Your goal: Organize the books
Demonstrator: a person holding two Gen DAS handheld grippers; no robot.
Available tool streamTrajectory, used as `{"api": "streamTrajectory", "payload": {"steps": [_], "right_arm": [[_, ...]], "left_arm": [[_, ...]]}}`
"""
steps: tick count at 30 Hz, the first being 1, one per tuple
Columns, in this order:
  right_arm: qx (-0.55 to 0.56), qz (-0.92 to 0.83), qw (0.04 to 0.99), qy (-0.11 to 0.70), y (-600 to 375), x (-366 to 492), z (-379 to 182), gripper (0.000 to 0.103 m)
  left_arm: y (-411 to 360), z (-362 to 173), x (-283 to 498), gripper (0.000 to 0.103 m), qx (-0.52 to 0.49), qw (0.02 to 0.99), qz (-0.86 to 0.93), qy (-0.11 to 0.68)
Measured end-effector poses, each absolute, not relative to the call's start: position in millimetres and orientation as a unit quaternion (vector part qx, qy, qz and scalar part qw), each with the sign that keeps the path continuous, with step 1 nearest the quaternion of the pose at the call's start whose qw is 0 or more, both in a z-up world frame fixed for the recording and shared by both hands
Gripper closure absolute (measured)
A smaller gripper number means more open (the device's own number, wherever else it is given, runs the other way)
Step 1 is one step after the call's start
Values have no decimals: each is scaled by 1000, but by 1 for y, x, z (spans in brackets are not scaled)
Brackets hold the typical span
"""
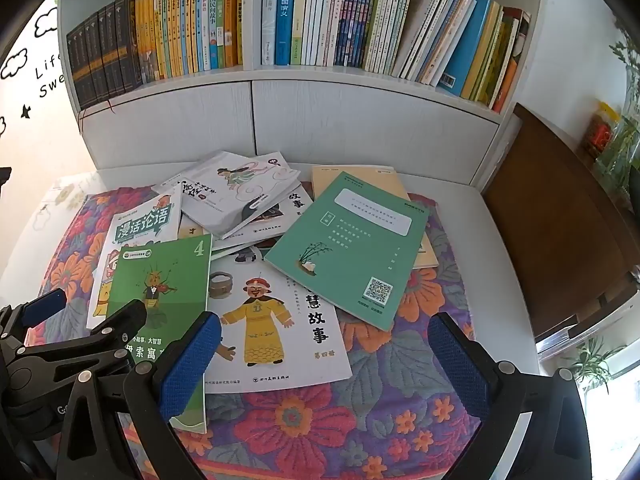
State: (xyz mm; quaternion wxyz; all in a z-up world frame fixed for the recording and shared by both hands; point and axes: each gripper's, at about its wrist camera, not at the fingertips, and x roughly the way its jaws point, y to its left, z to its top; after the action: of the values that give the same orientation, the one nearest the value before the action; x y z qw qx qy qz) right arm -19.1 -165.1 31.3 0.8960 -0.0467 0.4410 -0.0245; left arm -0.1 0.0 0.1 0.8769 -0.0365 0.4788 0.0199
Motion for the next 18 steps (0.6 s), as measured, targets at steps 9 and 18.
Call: {"api": "streamTrajectory", "payload": {"steps": [9,18], "right_arm": [[-47,-24,896,441,-165,-20,31,0],[-48,10,899,436,-158,-27,35,0]], "left_arm": [[0,0,0,1,-37,876,18,480],[24,22,-13,1,-77,897,-8,436]]}}
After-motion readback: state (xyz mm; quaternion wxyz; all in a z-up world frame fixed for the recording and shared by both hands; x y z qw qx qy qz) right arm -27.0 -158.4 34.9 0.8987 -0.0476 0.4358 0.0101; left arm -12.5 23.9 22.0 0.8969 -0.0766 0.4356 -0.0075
